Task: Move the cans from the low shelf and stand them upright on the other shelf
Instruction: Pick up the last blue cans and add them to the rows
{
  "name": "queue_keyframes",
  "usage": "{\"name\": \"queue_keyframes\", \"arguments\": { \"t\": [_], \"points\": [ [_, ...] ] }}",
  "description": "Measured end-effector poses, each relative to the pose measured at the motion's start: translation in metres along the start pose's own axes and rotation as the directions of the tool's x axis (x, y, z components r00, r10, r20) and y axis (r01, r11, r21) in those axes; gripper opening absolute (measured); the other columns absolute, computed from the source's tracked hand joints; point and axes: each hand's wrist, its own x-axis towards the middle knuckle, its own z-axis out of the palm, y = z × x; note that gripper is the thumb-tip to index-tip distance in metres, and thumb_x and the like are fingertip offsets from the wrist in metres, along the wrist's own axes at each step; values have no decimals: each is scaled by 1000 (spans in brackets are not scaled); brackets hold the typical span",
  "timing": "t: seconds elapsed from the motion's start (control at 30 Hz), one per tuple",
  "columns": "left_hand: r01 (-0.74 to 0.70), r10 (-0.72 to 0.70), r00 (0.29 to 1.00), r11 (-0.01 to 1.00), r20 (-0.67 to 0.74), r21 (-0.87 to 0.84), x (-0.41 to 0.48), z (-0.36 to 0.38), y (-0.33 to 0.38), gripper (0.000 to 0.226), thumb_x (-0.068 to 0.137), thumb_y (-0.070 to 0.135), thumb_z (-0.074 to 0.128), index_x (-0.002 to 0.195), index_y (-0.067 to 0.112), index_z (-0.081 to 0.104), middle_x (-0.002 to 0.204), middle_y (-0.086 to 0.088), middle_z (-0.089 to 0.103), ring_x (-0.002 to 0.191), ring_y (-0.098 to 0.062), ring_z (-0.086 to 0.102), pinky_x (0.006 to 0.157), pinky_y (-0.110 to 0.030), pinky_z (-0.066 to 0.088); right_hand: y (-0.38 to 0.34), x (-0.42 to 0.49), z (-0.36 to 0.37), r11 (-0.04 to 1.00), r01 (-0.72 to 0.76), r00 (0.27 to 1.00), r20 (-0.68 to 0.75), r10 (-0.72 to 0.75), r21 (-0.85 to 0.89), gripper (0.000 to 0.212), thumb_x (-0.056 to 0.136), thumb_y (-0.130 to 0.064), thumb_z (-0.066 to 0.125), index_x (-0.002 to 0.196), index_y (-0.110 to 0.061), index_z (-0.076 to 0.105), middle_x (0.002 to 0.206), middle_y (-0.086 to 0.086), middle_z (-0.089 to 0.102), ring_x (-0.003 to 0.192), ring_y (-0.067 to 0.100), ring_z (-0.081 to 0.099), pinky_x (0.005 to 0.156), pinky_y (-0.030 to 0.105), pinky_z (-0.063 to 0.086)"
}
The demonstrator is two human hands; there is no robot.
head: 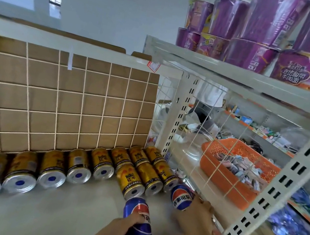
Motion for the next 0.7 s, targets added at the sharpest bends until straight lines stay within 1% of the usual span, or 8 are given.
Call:
{"name": "queue_keyframes", "arguments": {
  "t": [0.07,0.1,0.17,0.23,0.33,0.47,0.53,0.7],
  "points": [
    [-19,21,998,999,60,-36,-5,-2,-5,24,78,9,69,87,-3,51,78,-18,58,68,-28,57,54,-31,43,5,-19,1,950,-59,997,70,39,307,76,57,-50,69,119,-11,51,112,10,57,99,26,56,80,33,51],
    [-28,32,995,998,90,-50,-2,-4,-8,28,76,9,70,93,-4,53,83,-20,61,72,-31,60,60,-32,48,6,-30,0,850,-91,993,109,40,519,68,56,-45,73,111,-9,57,101,10,62,90,27,60,77,36,53],
    [-52,64,987,995,149,-83,-5,-8,-14,35,71,9,71,100,-4,55,90,-24,66,80,-35,64,74,-37,52,7,-51,3,472,-231,964,266,-7,851,39,66,-17,77,99,-3,63,88,17,67,75,31,63,70,39,55],
    [-69,91,978,990,187,-123,-7,-13,-19,43,67,7,70,107,-4,56,95,-27,68,84,-37,65,80,-40,52,2,-69,0,223,-381,896,418,-148,897,34,68,-6,74,100,1,63,90,25,68,69,33,64,61,37,53],
    [-143,173,972,973,162,-179,-14,-28,-23,43,70,6,66,111,-4,57,99,-29,68,87,-40,67,81,-44,54,-12,-86,-5,216,-405,838,455,-302,888,37,72,-5,71,106,3,60,93,25,68,69,34,65,58,38,55],
    [-311,323,946,924,22,-221,-28,-71,-28,39,74,9,65,111,-3,59,97,-27,70,86,-39,68,72,-41,55,-48,-101,-3,330,-345,781,464,-418,879,38,77,-3,69,113,-6,57,91,16,73,78,31,69,65,39,56],
    [-378,380,924,886,-47,-268,-39,-99,-32,38,75,9,66,111,-2,60,98,-26,70,89,-40,68,75,-43,56,-72,-114,1,393,-304,708,482,-516,868,44,76,0,70,115,-14,55,100,15,72,87,31,70,66,38,57],
    [-524,495,851,773,-176,-358,-93,-176,-52,67,50,17,75,113,-2,60,107,-27,67,101,-44,64,94,-56,48,-140,-173,10,468,-197,494,500,-712,861,71,57,2,78,119,-18,50,115,16,65,103,33,66,81,45,56]
  ]
}}
